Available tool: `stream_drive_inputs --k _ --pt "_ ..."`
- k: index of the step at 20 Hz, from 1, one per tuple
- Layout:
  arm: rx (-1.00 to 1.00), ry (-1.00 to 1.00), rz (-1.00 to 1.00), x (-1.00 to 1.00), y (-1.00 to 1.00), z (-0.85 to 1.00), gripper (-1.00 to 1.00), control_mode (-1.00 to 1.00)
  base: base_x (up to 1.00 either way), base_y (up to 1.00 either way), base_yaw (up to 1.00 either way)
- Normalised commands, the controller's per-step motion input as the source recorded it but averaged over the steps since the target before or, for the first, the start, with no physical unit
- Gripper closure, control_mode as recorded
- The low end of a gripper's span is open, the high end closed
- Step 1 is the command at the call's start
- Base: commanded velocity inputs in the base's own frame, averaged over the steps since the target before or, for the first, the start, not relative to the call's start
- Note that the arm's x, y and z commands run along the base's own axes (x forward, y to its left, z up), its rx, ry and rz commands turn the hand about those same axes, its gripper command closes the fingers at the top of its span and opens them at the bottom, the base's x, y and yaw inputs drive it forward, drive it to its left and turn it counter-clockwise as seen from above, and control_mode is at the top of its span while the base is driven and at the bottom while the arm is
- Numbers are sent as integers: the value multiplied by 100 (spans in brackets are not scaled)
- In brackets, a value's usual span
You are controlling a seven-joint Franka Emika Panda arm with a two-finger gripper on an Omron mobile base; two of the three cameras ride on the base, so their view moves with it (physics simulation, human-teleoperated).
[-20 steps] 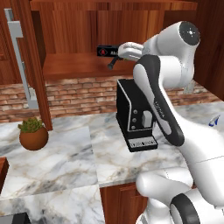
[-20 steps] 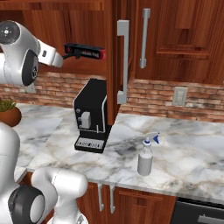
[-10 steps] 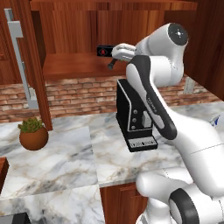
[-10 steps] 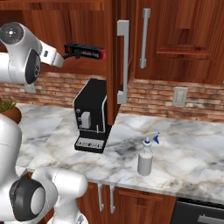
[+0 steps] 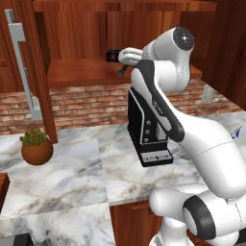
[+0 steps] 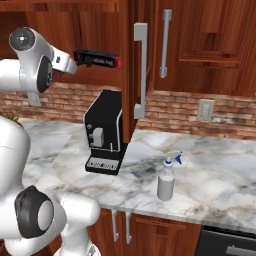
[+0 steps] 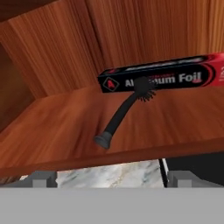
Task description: Pick the spray and dish brush from the cabinet and place them on the counter.
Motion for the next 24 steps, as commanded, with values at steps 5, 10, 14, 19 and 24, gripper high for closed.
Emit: stream_drive_inputs --k 5,10,14,19,24 --pt "-4 1 0 36 0 -5 -100 -100 0 0 0" --pt "-2 1 0 28 1 -21 -100 -100 0 0 0" --pt "-2 0 0 27 1 -22 -100 -100 0 0 0" --pt "-3 0 0 34 6 -10 -100 -100 0 0 0" --pt "-4 0 0 41 10 -5 -100 -100 0 0 0"
